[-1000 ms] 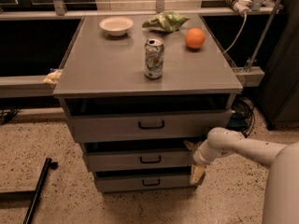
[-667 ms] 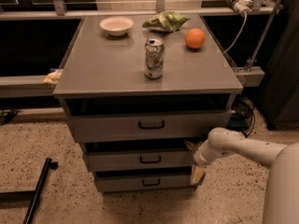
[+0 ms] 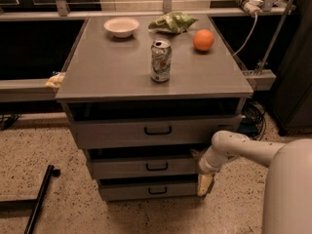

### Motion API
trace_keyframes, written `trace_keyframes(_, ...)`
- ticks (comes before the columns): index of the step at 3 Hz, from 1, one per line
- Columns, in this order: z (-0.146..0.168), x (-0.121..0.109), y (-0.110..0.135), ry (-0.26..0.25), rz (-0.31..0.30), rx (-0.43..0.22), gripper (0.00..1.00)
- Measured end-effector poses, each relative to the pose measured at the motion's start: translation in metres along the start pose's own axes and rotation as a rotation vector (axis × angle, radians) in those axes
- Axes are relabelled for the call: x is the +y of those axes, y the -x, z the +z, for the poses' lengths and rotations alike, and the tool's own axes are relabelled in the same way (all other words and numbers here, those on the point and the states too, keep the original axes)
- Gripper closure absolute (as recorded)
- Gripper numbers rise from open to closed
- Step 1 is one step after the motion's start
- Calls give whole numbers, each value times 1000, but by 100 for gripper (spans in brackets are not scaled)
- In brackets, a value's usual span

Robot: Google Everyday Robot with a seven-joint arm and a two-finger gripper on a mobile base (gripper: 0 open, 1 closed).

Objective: Open middle drawer

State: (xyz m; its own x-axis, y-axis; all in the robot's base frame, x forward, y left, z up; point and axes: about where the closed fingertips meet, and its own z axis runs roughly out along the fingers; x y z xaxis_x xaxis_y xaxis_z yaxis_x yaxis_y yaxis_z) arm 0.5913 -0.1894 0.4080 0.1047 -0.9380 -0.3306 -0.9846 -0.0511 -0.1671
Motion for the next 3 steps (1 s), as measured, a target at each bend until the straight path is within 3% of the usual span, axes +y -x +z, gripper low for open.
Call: trace_keyframes(3,-16,26,-1,100,59,45,0)
